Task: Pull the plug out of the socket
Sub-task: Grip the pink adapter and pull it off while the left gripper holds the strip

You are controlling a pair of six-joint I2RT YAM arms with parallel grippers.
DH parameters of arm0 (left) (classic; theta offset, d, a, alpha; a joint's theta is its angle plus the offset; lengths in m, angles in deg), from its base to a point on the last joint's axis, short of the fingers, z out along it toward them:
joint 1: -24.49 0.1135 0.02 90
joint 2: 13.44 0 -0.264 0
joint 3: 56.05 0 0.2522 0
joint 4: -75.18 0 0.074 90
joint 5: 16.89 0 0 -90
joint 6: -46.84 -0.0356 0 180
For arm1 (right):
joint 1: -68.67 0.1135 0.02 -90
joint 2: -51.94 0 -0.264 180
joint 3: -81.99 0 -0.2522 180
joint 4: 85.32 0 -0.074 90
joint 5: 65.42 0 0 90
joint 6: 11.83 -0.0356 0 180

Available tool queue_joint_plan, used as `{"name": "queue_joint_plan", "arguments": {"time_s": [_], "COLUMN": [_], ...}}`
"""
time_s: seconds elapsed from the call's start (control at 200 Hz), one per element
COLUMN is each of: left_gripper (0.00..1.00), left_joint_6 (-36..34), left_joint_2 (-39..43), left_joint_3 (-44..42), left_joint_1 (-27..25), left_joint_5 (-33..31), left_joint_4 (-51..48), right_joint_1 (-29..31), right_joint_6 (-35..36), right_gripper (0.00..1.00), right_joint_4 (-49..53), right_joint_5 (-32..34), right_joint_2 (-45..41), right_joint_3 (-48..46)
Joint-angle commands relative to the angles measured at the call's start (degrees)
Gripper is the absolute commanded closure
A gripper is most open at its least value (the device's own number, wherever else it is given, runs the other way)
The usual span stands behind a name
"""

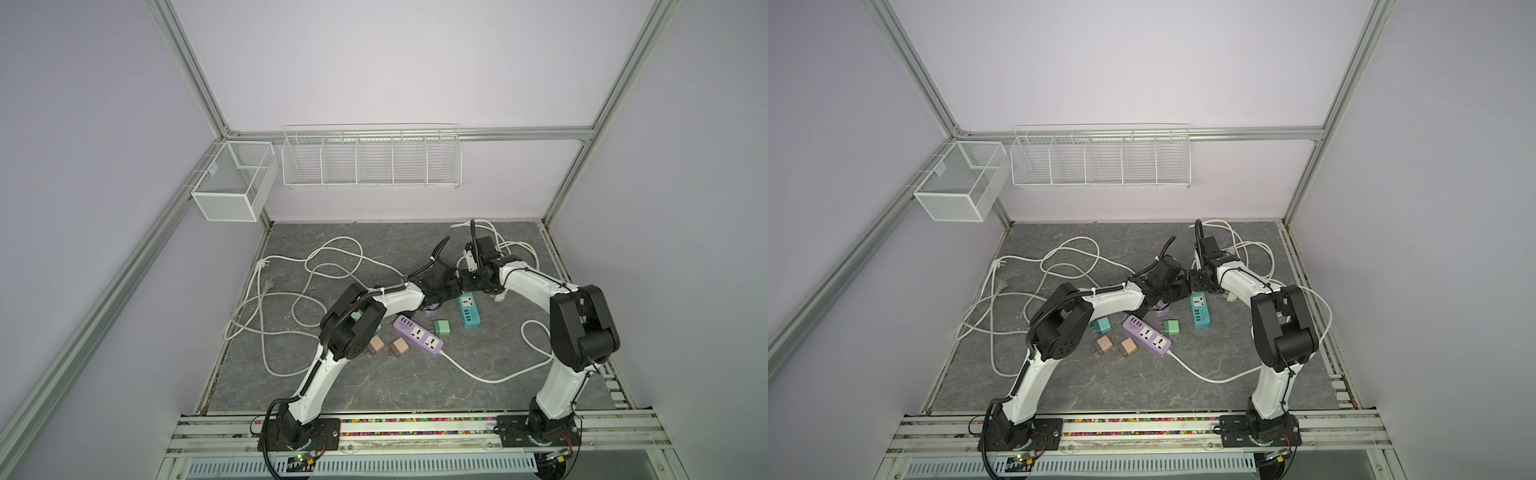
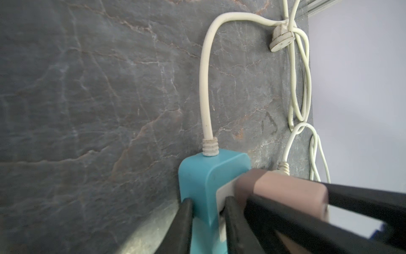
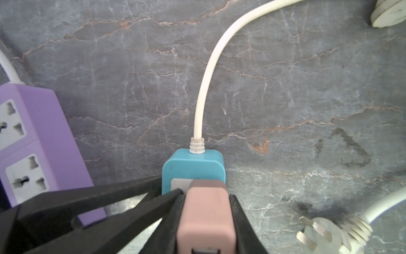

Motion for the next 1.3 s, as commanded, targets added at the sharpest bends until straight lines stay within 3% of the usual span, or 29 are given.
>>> {"name": "queue_joint_plan", "arguments": {"time_s": [0.0, 0.135, 0.255, 0.57, 0.735, 0.83, 0.93, 1.12, 1.295], "left_gripper": [0.74, 0.75, 0.76, 0.8, 0.8, 0.78, 0.78, 0.77, 0.78], "left_joint_6": [1.0, 2.1, 3.4, 6.1, 6.1, 6.1, 7.3, 8.1, 9.9], "left_joint_2": [-3.5, -3.6, -4.0, -4.1, -5.0, -5.1, -5.9, -5.1, -6.6], "left_joint_3": [-2.0, -2.8, -3.7, -8.8, -8.0, -8.3, -9.1, -10.5, -10.0], "left_joint_1": [0.5, 0.3, 0.3, 0.0, -0.2, -0.5, -0.5, -0.4, -0.2], "left_joint_5": [-2.6, -2.7, -2.0, -1.6, -0.7, 0.1, 5.0, 3.0, 4.3], "left_joint_4": [-7.9, -8.2, -8.2, -7.0, -7.4, -7.7, -5.2, -5.7, -5.3], "right_joint_1": [1.6, 0.5, 0.9, 0.7, 3.1, 4.1, 3.3, 3.1, 3.7], "right_joint_6": [0.5, 0.8, -0.1, 2.8, 0.5, 2.5, 4.1, 6.2, 4.8], "right_gripper": [0.93, 0.93, 0.93, 0.93, 0.93, 0.93, 0.93, 0.93, 0.93], "right_joint_4": [-3.5, -5.3, -6.4, -8.3, -11.0, -10.2, -9.4, -9.0, -9.9], "right_joint_5": [-2.3, -1.8, -5.5, -0.9, -4.2, -2.7, 0.6, 5.0, -3.5], "right_joint_2": [-4.9, -6.0, -4.7, -6.9, -5.3, -5.5, -5.7, -5.1, -5.6], "right_joint_3": [0.9, -0.1, -0.4, -2.1, -3.7, -2.4, -1.6, -2.8, -2.9]}}
